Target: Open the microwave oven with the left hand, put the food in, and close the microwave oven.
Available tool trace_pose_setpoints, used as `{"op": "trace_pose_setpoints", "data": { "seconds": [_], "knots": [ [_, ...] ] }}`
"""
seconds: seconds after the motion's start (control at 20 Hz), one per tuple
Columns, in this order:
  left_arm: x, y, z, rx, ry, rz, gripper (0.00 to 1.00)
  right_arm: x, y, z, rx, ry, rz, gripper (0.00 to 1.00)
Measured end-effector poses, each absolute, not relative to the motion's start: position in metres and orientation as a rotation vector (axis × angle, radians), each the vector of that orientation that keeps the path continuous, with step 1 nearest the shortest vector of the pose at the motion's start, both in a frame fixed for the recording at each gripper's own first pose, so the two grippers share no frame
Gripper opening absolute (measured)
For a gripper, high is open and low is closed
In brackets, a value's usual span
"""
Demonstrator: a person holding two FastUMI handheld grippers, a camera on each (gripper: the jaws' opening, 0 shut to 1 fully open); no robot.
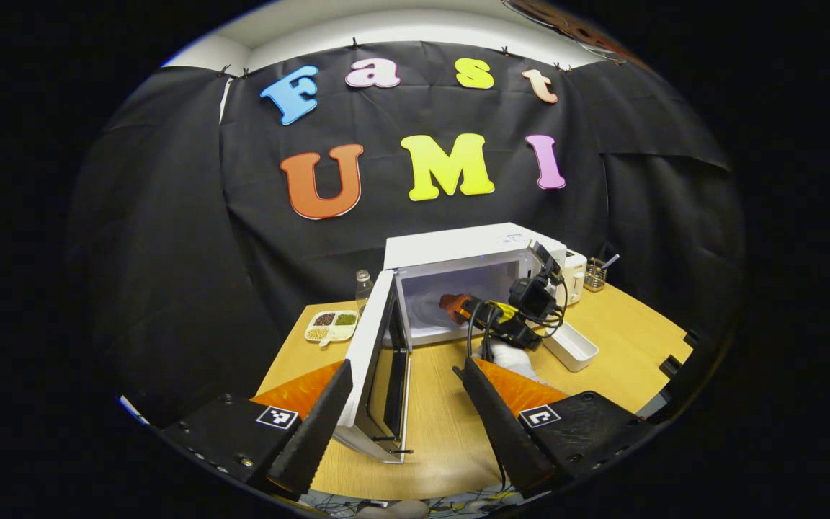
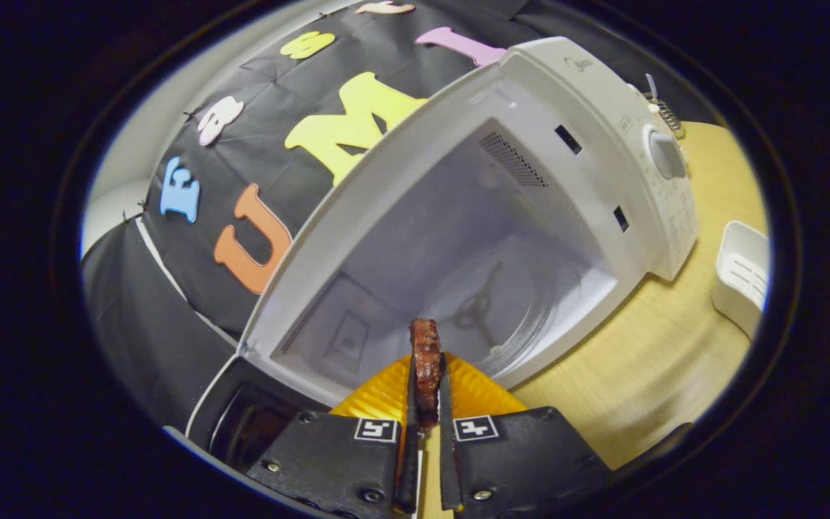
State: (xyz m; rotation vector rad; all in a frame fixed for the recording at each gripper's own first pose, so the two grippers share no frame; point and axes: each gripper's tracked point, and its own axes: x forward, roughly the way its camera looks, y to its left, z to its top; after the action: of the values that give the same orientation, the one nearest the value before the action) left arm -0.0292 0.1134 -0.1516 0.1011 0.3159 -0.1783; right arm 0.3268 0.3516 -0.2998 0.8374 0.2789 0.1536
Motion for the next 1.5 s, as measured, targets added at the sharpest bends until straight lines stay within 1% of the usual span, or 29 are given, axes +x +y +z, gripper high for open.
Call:
{"op": "trace_pose_setpoints", "data": {
  "seconds": [0.1, 0.35, 0.45, 0.5, 0.55, 0.6, 0.7, 0.75, 0.8, 0.85, 0.9, 0.95, 1.0, 1.05, 1.1, 1.15, 1.25, 1.4, 1.45, 1.5],
  "knots": [
    [-0.028, 0.12, -0.161, 0.112, 0.339, -0.175, 0.95, 0.346, 0.351, -0.308, 0.838, 0.271, 0.124, 0.15],
    [-0.021, 0.122, -0.157, 0.096, 0.324, -0.184, 0.96, 0.367, 0.348, -0.33, 0.78, 0.27, 0.033, 0.15],
    [-0.02, 0.123, -0.153, 0.101, 0.318, -0.183, 0.96, 0.373, 0.346, -0.329, 0.692, 0.252, -0.007, 0.17],
    [-0.02, 0.124, -0.153, 0.1, 0.318, -0.184, 0.96, 0.375, 0.344, -0.329, 0.634, 0.248, -0.024, 0.07],
    [-0.019, 0.124, -0.152, 0.098, 0.317, -0.182, 0.96, 0.375, 0.347, -0.33, 0.597, 0.257, -0.029, 0.09],
    [-0.018, 0.124, -0.152, 0.096, 0.318, -0.18, 0.96, 0.378, 0.346, -0.33, 0.584, 0.257, -0.027, 0.2],
    [-0.015, 0.123, -0.154, 0.092, 0.32, -0.183, 0.96, 0.378, 0.336, -0.33, 0.512, 0.247, -0.05, 0.23],
    [-0.014, 0.124, -0.154, 0.093, 0.319, -0.181, 0.96, 0.378, 0.333, -0.33, 0.488, 0.247, -0.063, 0.27],
    [-0.014, 0.125, -0.155, 0.091, 0.318, -0.179, 0.96, 0.379, 0.331, -0.33, 0.464, 0.249, -0.069, 0.32],
    [-0.013, 0.123, -0.155, 0.089, 0.314, -0.183, 0.96, 0.378, 0.33, -0.33, 0.444, 0.254, -0.067, 0.39],
    [-0.013, 0.124, -0.156, 0.093, 0.318, -0.179, 0.96, 0.375, 0.328, -0.327, 0.416, 0.248, -0.068, 0.56],
    [-0.012, 0.126, -0.156, 0.095, 0.318, -0.178, 0.96, 0.374, 0.328, -0.325, 0.408, 0.244, -0.068, 0.69],
    [-0.012, 0.126, -0.154, 0.094, 0.314, -0.178, 0.96, 0.37, 0.327, -0.323, 0.41, 0.243, -0.07, 0.66],
    [-0.01, 0.128, -0.153, 0.094, 0.309, -0.174, 0.96, 0.367, 0.322, -0.319, 0.388, 0.229, -0.08, 0.84],
    [-0.009, 0.128, -0.154, 0.091, 0.311, -0.176, 0.96, 0.367, 0.315, -0.312, 0.368, 0.206, -0.089, 0.88],
    [-0.009, 0.129, -0.153, 0.091, 0.311, -0.174, 0.96, 0.367, 0.316, -0.307, 0.347, 0.185, -0.082, 0.98],
    [-0.009, 0.13, -0.15, 0.094, 0.299, -0.173, 0.96, 0.368, 0.317, -0.305, 0.326, 0.199, -0.061, 1.0],
    [-0.007, 0.137, -0.146, 0.096, 0.282, -0.163, 0.96, 0.354, 0.314, -0.296, 0.313, 0.206, -0.047, 1.0],
    [-0.006, 0.14, -0.143, 0.095, 0.276, -0.156, 0.96, 0.346, 0.312, -0.29, 0.295, 0.203, -0.038, 0.9],
    [-0.006, 0.146, -0.14, 0.093, 0.264, -0.145, 0.96, 0.337, 0.313, -0.284, 0.278, 0.206, -0.021, 0.9]
  ]
}}
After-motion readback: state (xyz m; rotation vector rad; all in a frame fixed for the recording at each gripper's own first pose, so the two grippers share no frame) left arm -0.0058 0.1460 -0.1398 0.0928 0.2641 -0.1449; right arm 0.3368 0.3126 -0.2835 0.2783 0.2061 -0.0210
